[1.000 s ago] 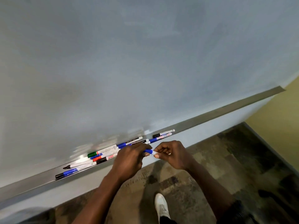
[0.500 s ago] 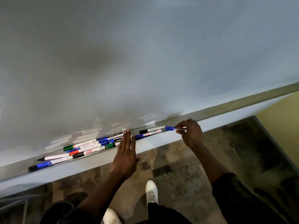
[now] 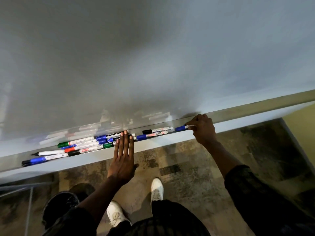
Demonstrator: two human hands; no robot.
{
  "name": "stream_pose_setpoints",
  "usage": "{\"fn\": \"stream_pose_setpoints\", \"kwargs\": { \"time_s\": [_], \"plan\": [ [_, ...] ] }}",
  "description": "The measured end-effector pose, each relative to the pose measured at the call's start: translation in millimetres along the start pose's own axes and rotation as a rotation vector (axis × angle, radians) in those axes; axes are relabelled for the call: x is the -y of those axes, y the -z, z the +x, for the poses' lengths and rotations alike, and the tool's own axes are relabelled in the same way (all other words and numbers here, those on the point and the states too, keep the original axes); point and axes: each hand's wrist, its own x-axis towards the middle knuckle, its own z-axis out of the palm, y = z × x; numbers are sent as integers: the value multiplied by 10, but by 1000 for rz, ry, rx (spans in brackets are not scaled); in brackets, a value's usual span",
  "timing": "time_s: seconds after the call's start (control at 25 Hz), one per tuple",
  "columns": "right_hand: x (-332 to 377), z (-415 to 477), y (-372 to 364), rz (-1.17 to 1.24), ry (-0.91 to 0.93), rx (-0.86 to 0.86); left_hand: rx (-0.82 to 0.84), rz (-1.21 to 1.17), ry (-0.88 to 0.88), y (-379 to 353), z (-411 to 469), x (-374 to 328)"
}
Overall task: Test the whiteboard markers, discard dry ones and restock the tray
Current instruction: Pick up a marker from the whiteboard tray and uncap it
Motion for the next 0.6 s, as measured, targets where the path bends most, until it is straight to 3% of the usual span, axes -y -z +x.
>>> {"fn": "stream_pose_setpoints", "kwargs": {
  "time_s": [0.44, 0.6],
  "plan": [
    [106, -45, 25, -10, 36, -49, 40, 19, -26, -11, -6, 44],
    [463, -37, -98, 47, 172, -58, 49, 7, -27, -10, -10, 51]
  ]
}}
